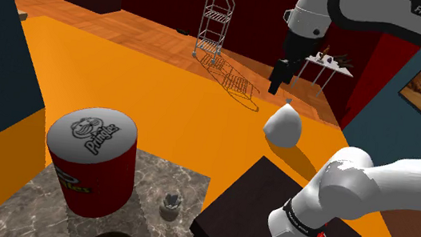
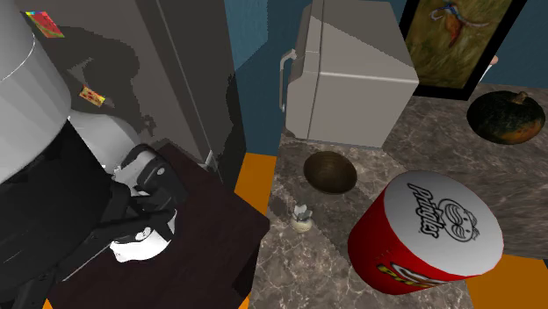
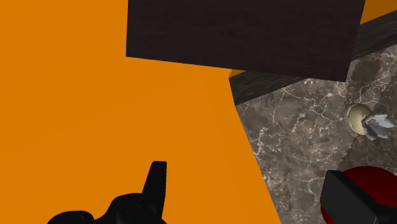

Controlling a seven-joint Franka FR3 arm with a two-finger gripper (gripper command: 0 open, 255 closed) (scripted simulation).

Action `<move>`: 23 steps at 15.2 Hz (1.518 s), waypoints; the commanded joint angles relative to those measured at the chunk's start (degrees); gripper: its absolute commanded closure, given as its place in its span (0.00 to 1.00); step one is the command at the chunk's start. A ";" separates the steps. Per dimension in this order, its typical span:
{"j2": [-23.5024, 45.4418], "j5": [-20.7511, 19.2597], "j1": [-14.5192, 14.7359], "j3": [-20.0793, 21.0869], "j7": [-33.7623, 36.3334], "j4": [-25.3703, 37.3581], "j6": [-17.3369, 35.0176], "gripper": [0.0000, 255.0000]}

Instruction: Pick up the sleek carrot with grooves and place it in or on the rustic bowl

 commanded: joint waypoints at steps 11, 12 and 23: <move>11.65 5.97 2.85 4.79 5.27 -6.51 12.19 0.00; 13.13 6.53 3.15 5.28 5.73 -6.85 13.46 0.00; 32.65 11.54 6.44 10.62 10.31 -6.56 27.03 0.00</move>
